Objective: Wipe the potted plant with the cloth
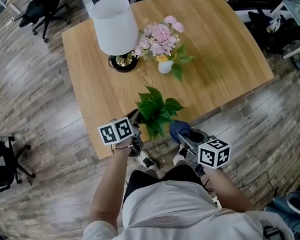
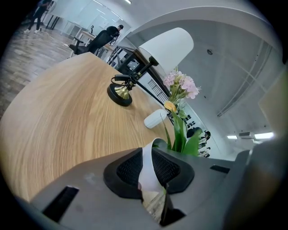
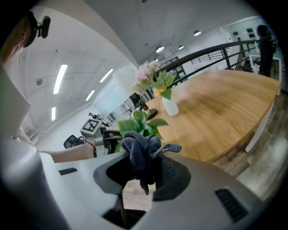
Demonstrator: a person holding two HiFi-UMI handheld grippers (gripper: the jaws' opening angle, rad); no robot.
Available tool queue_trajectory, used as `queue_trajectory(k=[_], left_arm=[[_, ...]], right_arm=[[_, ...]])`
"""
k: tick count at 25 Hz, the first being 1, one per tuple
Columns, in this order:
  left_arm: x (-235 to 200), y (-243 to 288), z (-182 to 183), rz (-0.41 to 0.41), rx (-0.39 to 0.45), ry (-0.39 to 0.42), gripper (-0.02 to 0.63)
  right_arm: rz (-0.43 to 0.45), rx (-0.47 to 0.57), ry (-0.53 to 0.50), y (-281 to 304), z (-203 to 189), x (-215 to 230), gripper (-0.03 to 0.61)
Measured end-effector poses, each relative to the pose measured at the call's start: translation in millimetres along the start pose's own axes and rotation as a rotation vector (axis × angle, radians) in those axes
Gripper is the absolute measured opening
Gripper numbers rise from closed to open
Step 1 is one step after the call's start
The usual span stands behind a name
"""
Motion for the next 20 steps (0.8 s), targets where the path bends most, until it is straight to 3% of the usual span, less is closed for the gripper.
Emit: queue_trajectory(k=[5, 10, 13, 16, 20], left_arm=[[0, -1, -1, 0.007, -0.001, 0.0, 0.064], [1, 0, -1, 0.012, 0.009, -0.003, 0.064], [2, 0, -1, 0.019, 0.013, 0.004, 0.064], [2, 0, -2, 0.021, 0.013, 0.009, 0.064], [0, 0, -1, 0.022, 0.018, 0.01, 0.064]], right_arm=[[0.107, 0.186, -0.056, -26, 61, -29, 0.161], [0.132, 0.134, 0.024, 27, 70, -31, 0.161], [0.072, 0.071, 0.081, 50, 54, -13, 0.161], [0.009, 0.076, 0.154, 43, 43, 17, 0.161], [-0.109, 0.088, 0.14, 22, 43, 52, 0.161]])
Point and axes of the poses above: the fingertips, and each gripper's own axes: y forward along the fingers, x to its right, z out of its top, the point moved 4 cm from there along -y, backward along the fingers, and after that the axes turned 7 degrees about -z, right-handed, at the moved point
